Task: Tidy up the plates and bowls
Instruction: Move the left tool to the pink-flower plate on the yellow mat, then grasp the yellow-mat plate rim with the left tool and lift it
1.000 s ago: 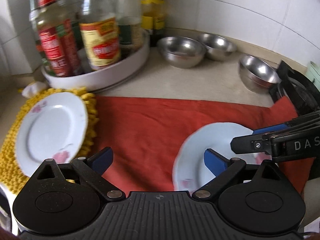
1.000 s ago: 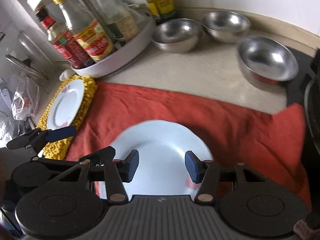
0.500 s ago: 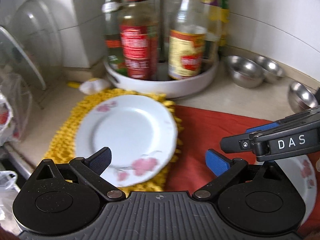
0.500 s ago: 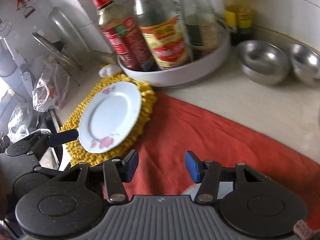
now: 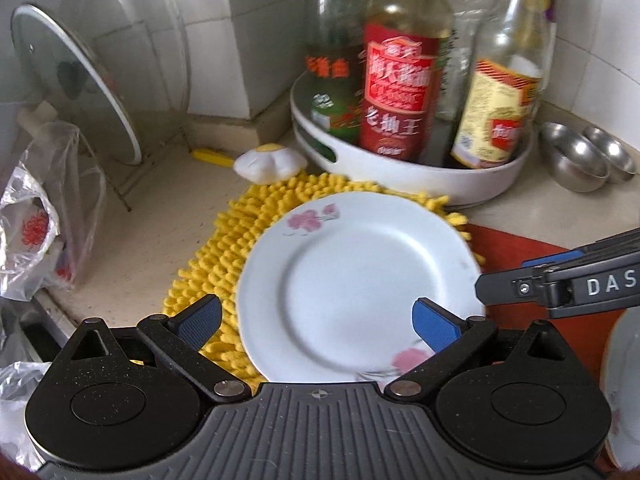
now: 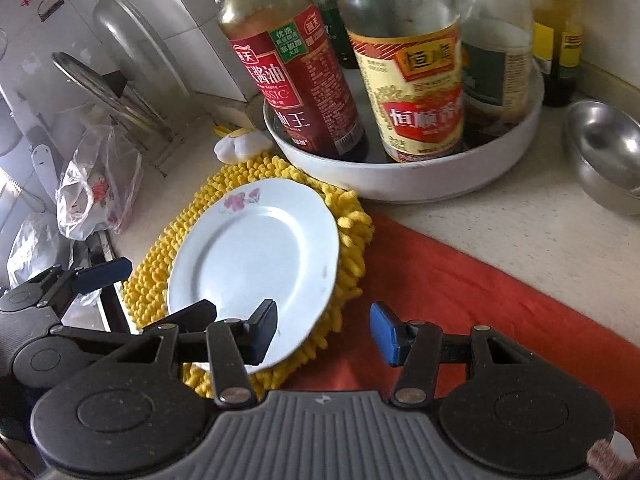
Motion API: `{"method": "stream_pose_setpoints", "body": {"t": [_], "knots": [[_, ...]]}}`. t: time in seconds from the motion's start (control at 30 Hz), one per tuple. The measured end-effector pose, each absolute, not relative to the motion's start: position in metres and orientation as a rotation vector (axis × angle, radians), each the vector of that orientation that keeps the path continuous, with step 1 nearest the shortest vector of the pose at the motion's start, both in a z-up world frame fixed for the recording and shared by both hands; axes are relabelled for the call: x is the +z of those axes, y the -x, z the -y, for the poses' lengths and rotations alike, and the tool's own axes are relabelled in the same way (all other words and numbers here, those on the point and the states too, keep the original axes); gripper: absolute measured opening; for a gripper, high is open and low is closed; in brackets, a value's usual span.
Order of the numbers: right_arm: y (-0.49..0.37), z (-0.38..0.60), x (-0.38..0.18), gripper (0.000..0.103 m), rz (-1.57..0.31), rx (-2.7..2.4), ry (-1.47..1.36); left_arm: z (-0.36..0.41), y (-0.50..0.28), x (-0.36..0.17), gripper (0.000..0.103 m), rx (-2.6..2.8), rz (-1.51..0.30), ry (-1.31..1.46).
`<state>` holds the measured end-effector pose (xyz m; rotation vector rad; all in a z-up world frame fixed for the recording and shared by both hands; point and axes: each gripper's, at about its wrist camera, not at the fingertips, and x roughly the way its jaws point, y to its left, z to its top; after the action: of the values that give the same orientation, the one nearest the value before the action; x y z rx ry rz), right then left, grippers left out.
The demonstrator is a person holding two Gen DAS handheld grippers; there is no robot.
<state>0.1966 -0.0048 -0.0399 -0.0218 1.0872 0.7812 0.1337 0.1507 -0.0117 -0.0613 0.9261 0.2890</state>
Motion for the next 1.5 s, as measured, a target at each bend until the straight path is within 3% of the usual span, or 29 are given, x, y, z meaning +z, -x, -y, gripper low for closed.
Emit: {"method": "stream_pose_setpoints", "body": {"t": [0.67, 0.93, 1.5], "knots": [[-0.212, -0.033, -0.063, 0.05, -1.153, 0.815, 0.01, -0.189, -0.164, -0.053, 0.099, 0.193, -1.01, 0.177], [-0.226, -0.032, -0.072, 0.038, -1.189, 0.793, -0.051, -0.19, -0.172, -0.054, 0.099, 0.174, -0.991, 0.172], [-0.203, -0.012, -0.056, 0.038, -1.191, 0.722, -0.118, -0.175, -0.162, -0.032, 0.098, 0.135, -0.953, 0.16]]}}
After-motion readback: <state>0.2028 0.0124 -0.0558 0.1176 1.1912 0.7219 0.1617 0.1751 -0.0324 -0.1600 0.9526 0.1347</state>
